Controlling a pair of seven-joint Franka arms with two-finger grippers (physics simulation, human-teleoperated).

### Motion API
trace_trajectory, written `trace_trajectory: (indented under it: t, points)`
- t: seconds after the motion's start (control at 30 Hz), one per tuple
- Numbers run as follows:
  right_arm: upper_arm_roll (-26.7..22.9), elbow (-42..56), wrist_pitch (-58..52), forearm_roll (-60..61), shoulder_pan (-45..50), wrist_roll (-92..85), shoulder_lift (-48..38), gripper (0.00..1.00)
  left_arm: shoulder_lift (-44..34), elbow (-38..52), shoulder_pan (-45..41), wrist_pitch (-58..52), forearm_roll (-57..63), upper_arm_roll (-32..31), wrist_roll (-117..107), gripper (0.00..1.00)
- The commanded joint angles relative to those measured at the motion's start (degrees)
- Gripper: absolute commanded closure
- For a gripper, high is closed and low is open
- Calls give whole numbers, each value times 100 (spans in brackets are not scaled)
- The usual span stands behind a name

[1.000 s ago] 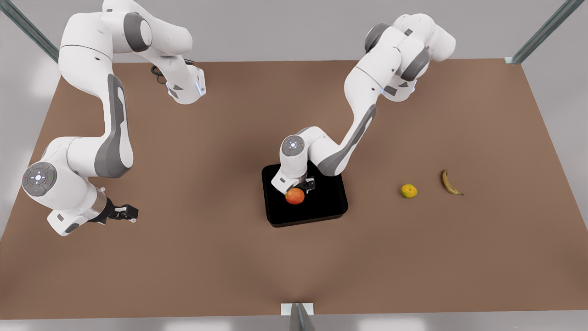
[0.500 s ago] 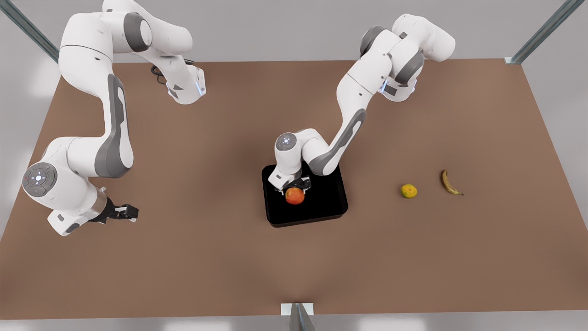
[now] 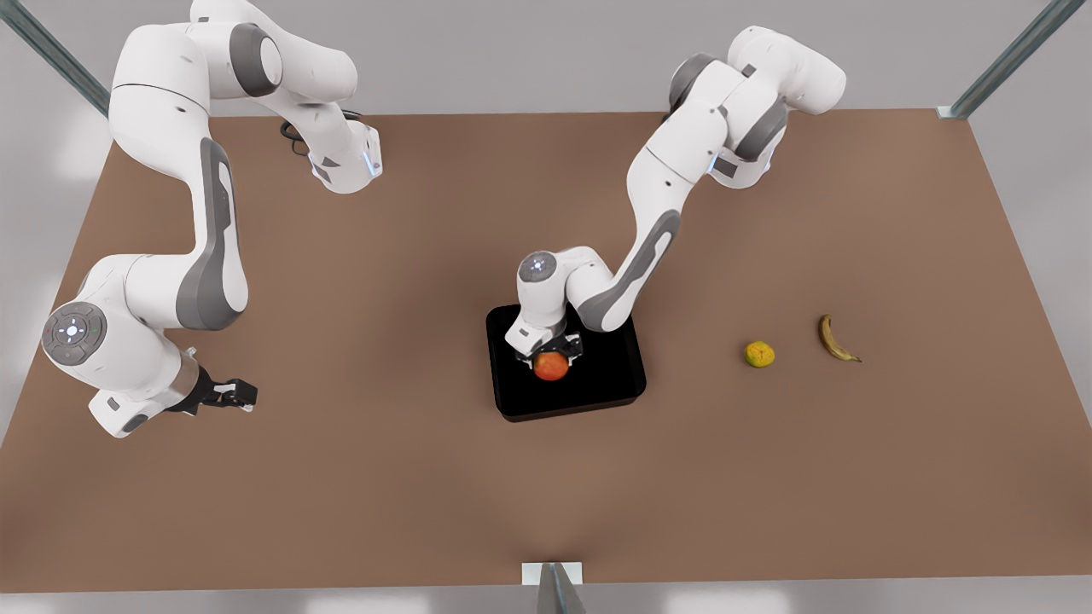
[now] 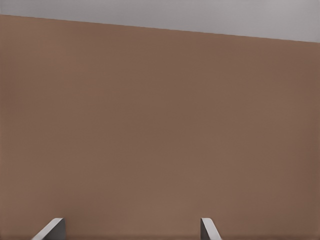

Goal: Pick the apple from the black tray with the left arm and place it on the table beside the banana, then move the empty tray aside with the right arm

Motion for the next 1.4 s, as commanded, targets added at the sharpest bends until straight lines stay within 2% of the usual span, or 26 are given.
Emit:
trace_trajectory:
  t: [0.0,0.1,0.13,0.17,0.23,0.33,0.37,0.47,0.53,0.6,0.63,0.7,0.77,0.93,0.97,1.17,1.2,1.27,1.33,1.37]
  points:
    - [0,3,-3,4,0,-7,-7,0,54,7,-7,171,89,19,-317,0]
    - [0,3,-3,4,0,-7,-7,0,116,16,-7,180,177,27,-343,0]
    - [0,3,-3,4,0,-7,-7,0,116,33,-7,171,168,27,-457,21]
    - [0,3,-3,4,0,-7,-7,0,98,33,-7,162,160,27,-510,33]
    - [0,3,-3,4,0,-7,-7,0,10,25,2,48,124,27,-519,30]
    - [0,3,-3,4,9,-7,-7,0,-402,33,28,-909,-77,-86,-274,29]
    - [8,3,-11,12,44,2,-25,0,-736,24,186,-1402,-613,-96,569,29]
    - [61,21,-1496,56,1160,942,-587,0,-2046,-722,1372,-1983,-1633,-96,3091,29]
    - [430,372,-1936,48,1485,907,-561,0,-2407,-846,2400,-2475,-1976,-96,5359,29]
    - [966,372,-1928,74,1547,1021,-535,0,-2310,-863,3420,-2370,-2249,-87,7600,29]
    - [1405,477,-1857,74,1556,1837,-325,0,-1995,-863,3710,-1983,-2257,-87,8243,29]
    - [1801,917,-1559,83,1608,3235,274,0,-1414,-846,3983,-1499,-2257,-87,8805,29]
    - [2109,917,-856,83,1652,4229,748,0,-1089,-810,4097,-1209,-2257,-87,8947,29]
    - [2083,900,-213,65,1705,4537,1443,0,-886,-810,4124,-1183,-2249,-78,8920,25]
    - [2083,891,-117,56,1705,4563,1504,0,-895,-793,4115,-1139,-2222,-78,8841,0]
    - [2091,706,270,-40,2004,4748,2031,0,-974,-784,4001,-1095,-2178,-78,8015,0]
    - [2039,680,270,-23,1995,4757,2084,0,-1132,-775,3992,-1156,-2169,-87,7822,0]
    - [1942,390,279,-31,1969,4581,2084,0,-2090,-767,3992,-1823,-2178,-105,7321,0]
    - [1942,126,613,-23,1969,4467,2093,0,-2934,-555,4001,-2949,-2213,-105,7303,0]
    - [1942,117,639,-23,1960,4440,2154,0,-3119,-661,4001,-3011,-2205,-105,7242,0]
